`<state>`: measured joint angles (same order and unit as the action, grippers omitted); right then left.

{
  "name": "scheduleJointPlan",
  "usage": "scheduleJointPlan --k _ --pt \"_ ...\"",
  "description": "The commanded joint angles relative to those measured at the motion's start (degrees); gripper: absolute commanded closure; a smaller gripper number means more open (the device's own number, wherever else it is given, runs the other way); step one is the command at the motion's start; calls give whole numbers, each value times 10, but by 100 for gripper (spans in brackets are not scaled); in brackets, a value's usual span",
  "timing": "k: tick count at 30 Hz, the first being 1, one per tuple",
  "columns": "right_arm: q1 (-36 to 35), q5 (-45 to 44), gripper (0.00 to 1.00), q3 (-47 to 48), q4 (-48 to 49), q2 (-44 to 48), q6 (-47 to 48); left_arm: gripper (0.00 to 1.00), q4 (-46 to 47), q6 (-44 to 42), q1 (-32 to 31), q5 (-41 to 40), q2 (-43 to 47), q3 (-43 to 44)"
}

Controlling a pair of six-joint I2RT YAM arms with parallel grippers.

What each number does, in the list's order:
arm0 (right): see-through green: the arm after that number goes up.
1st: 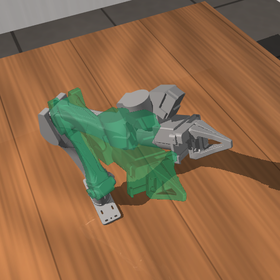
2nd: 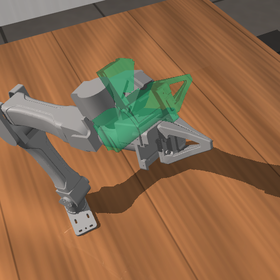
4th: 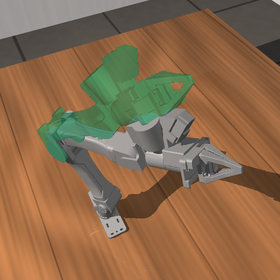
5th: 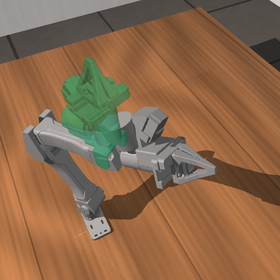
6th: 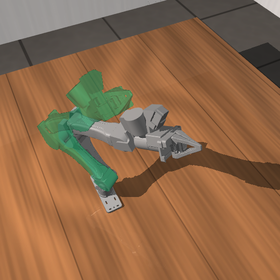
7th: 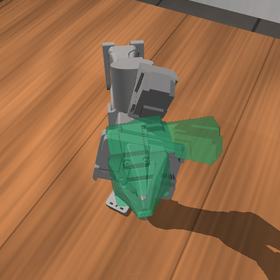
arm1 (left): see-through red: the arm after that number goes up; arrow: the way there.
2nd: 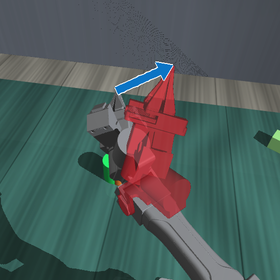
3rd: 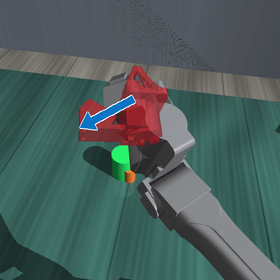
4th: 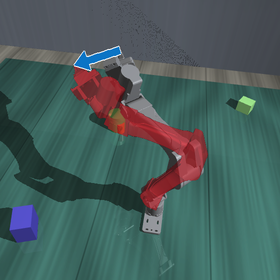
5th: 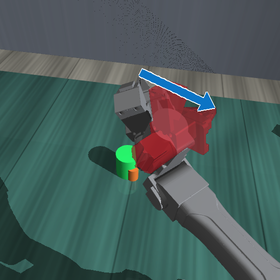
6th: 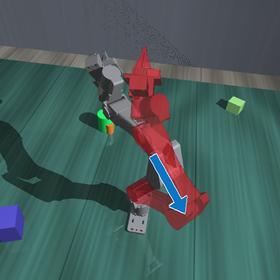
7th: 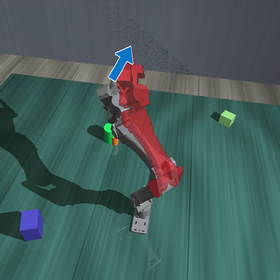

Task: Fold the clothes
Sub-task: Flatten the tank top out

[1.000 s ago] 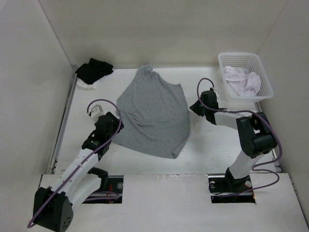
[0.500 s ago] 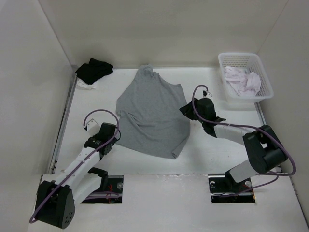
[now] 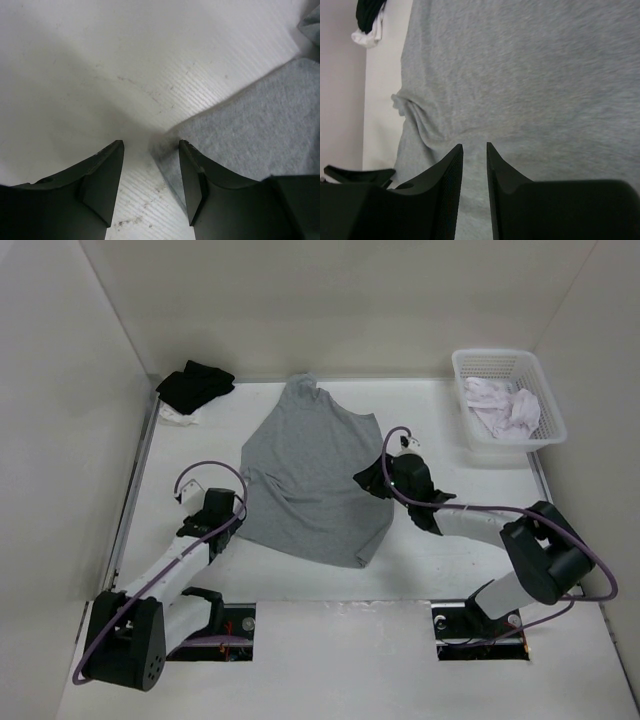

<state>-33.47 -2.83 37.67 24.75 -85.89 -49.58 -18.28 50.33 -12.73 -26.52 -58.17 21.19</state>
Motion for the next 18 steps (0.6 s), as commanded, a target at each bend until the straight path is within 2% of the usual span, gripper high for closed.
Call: scheduleJointPlan --k 1,8,10,15,18 --pt "-17 -15 70 18 39 -2 -5 54 52 -29 20 30 -24 -11" --pt "-21 -21 71 16 38 12 -6 68 69 -51 34 75 -58 -4" --pt "-20 -27 70 11 35 24 -5 67 63 -54 29 88 -61 0" --pt "-20 -31 70 7 31 38 0 57 25 -48 19 91 -38 9" --pt "-20 -28 70 10 31 34 0 56 5 -40 21 85 -18 10"
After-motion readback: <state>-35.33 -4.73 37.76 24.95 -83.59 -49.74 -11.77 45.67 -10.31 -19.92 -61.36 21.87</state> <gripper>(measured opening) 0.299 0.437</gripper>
